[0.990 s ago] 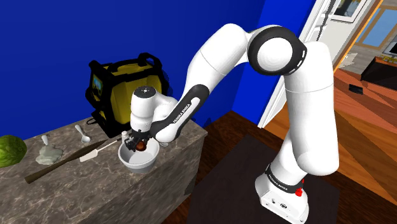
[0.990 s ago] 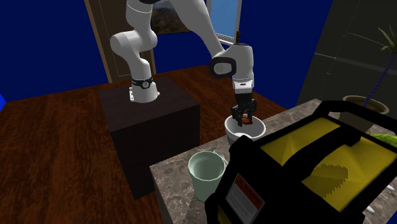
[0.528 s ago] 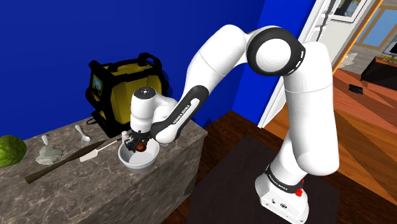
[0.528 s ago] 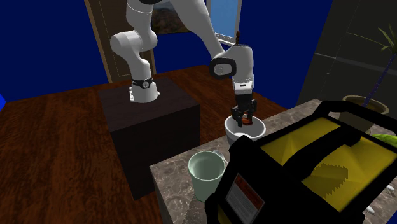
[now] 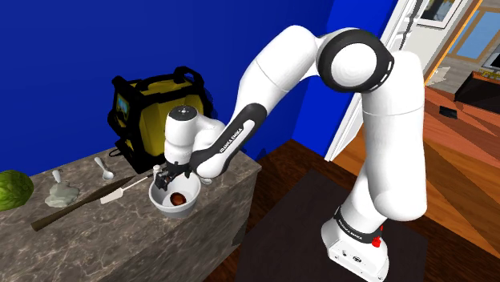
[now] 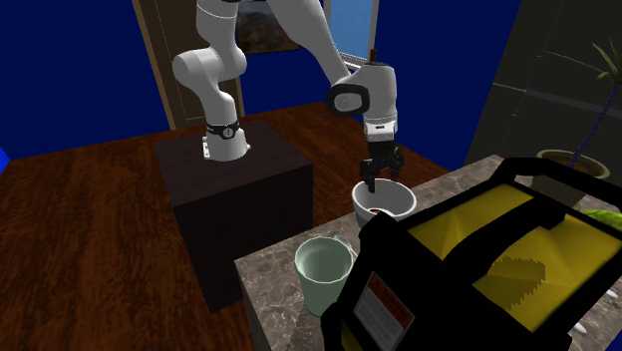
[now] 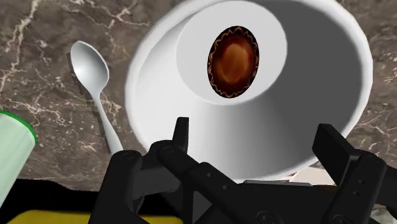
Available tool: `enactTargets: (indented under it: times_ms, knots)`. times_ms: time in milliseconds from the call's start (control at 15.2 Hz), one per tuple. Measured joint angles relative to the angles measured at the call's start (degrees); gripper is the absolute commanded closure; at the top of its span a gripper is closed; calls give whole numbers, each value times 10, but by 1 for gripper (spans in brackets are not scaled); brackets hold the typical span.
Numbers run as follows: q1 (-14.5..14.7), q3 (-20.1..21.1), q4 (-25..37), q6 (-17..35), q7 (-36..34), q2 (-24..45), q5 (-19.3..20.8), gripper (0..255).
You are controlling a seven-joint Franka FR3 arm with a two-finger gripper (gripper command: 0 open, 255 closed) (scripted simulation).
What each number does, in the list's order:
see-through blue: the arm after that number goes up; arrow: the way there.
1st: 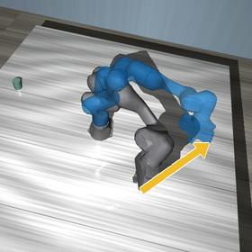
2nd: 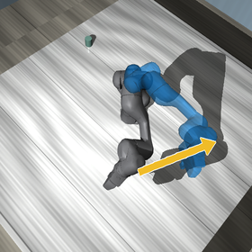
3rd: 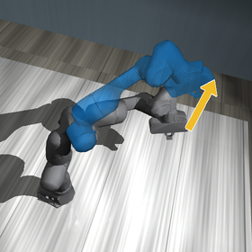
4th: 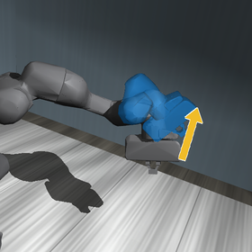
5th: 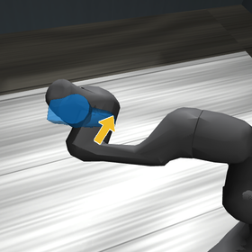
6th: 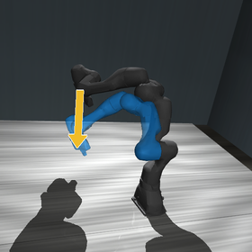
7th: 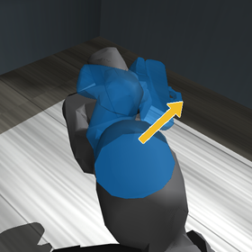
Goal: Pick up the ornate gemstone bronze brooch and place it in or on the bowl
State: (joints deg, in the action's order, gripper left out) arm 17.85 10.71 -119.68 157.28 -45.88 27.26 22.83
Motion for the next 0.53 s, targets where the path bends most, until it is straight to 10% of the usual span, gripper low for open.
enactTargets:
  times_ms: [528]
  knots:
    - [-15, 20, -16, -30, 18, -47, -23, 0]
